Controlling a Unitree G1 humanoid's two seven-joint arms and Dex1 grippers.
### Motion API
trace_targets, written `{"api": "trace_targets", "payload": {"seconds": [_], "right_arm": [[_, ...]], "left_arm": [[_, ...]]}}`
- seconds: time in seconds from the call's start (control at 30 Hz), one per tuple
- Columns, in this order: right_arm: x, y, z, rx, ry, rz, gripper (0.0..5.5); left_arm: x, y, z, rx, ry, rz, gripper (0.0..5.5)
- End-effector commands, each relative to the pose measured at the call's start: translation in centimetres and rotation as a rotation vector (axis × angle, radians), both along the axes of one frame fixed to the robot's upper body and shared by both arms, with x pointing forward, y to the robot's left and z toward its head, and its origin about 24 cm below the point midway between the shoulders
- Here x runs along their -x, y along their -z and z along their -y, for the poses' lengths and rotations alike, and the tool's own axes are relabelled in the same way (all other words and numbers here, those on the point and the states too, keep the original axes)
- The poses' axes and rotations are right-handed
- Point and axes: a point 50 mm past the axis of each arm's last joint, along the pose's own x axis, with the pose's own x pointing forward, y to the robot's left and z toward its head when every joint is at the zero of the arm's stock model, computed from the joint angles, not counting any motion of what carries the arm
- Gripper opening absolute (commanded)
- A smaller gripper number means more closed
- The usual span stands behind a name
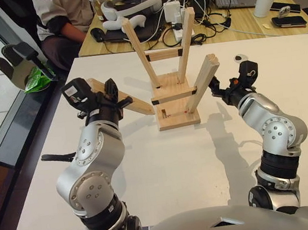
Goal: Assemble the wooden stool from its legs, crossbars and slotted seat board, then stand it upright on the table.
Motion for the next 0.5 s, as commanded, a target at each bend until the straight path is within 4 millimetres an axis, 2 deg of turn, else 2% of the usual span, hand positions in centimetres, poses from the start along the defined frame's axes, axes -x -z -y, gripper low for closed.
{"api": "trace_targets", "payload": {"seconds": [0.03, 0.17, 0.27, 0.33, 0.5], "right_arm": [[0.0, 0.0, 0.1, 0.014, -0.002, -0.002, 5.4], [-0.6, -0.4, 1.3, 0.03, 0.071, 0.021, 5.4], [-1.4, -1.1, 4.0, 0.051, 0.221, 0.055, 5.4], [-1.6, -1.4, 5.1, 0.051, 0.278, 0.07, 5.4], [-1.7, -1.7, 4.9, 0.037, 0.29, 0.085, 5.4]], "left_arm": [[-0.1, 0.1, 0.1, 0.008, 0.019, -0.011, 1.02], [0.3, 1.3, 1.3, 0.139, 0.041, -0.065, 1.02], [0.7, 1.9, 1.8, 0.205, 0.046, -0.097, 1.02], [0.8, 2.3, 1.8, 0.204, 0.043, -0.124, 1.02], [0.5, 2.4, 1.1, 0.104, 0.032, -0.117, 1.02]]}}
